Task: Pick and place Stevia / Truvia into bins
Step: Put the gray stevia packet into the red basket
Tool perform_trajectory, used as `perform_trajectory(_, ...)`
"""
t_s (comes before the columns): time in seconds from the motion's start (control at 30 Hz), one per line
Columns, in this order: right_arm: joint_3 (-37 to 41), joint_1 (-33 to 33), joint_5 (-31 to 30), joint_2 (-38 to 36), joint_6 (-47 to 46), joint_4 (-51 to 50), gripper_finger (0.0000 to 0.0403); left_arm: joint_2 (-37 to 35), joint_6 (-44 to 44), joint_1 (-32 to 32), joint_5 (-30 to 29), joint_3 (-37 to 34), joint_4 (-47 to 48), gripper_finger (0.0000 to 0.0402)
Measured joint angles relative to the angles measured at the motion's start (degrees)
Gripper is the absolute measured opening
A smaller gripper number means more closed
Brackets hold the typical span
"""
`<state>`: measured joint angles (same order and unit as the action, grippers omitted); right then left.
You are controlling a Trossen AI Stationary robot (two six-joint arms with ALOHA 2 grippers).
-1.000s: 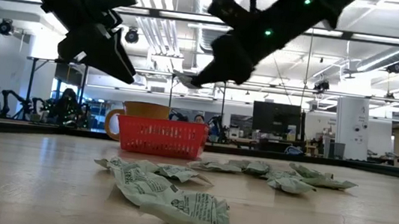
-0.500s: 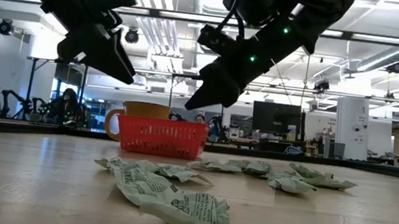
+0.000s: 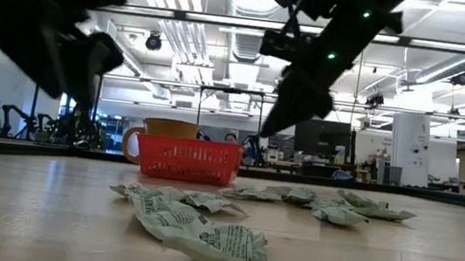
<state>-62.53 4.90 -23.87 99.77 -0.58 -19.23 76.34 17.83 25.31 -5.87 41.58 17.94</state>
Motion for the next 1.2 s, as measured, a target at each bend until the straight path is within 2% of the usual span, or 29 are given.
perform_trajectory(0.23,0.22,3.32,0.37,-4.19,-7.66,-10.9,0.0157,3.81,6.05,10.66,-0.74,-0.04,-6.03,0.0165)
perform_trajectory(0.43,0.49,6.25,0.44,-6.56,-12.07,-13.7,0.0148,8.72,13.87,16.82,-5.86,0.92,-7.52,0.0165)
perform_trajectory(0.63,0.65,8.17,0.42,-7.04,-12.54,-13.77,0.0142,14.22,16.37,17.83,-6.34,2.82,-8.55,0.0165)
perform_trajectory(1.2,0.95,8.46,0.38,-7.02,-12.83,-14.49,0.0136,18.58,16.41,17.46,-3.6,4.68,-8.51,0.0164)
